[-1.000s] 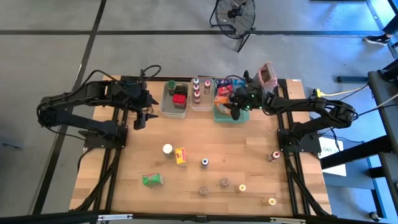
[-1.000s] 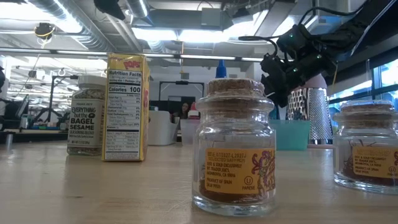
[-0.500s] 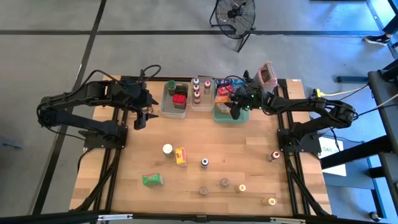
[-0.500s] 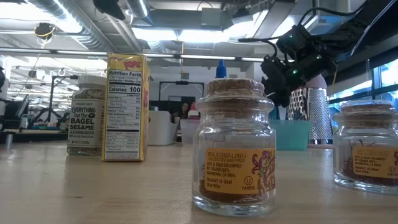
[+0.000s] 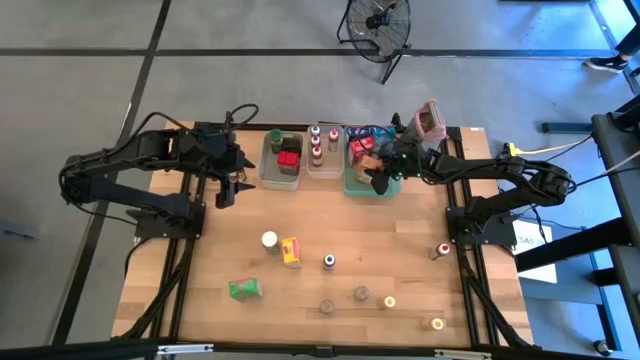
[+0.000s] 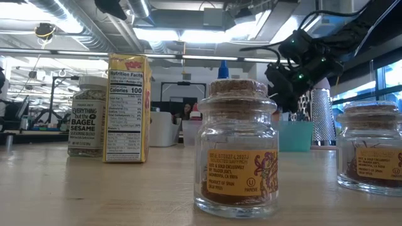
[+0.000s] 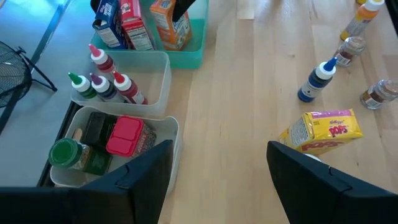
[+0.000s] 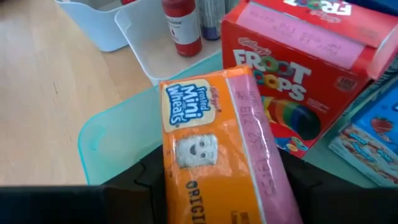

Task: Pick & Place Kitchen Items
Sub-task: Put the orange cereal box into the green bin, then put the blue food coloring bottle into the transparent bin

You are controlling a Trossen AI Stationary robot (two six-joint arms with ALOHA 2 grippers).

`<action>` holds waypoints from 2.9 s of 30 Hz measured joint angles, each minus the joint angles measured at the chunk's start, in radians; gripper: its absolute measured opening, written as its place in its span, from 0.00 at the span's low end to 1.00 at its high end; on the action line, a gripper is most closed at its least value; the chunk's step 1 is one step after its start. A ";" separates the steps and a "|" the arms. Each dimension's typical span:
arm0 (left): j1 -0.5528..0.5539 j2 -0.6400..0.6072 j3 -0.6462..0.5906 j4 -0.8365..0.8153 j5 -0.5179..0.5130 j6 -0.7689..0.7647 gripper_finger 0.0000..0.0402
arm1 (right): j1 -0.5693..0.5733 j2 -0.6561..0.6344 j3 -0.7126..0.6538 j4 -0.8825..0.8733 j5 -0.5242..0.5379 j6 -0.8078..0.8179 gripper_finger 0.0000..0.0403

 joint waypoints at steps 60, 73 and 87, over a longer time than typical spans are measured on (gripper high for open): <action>0.000 0.000 0.000 -0.003 0.000 0.010 0.64 | 0.032 -0.041 0.137 -0.099 0.017 -0.001 0.63; 0.000 0.000 0.000 -0.004 -0.007 0.025 0.64 | 0.083 -0.189 0.230 -0.092 -0.011 -0.007 0.63; 0.000 0.000 0.000 -0.018 -0.028 -0.024 0.64 | 0.257 -0.202 0.480 -0.082 -0.161 0.014 0.63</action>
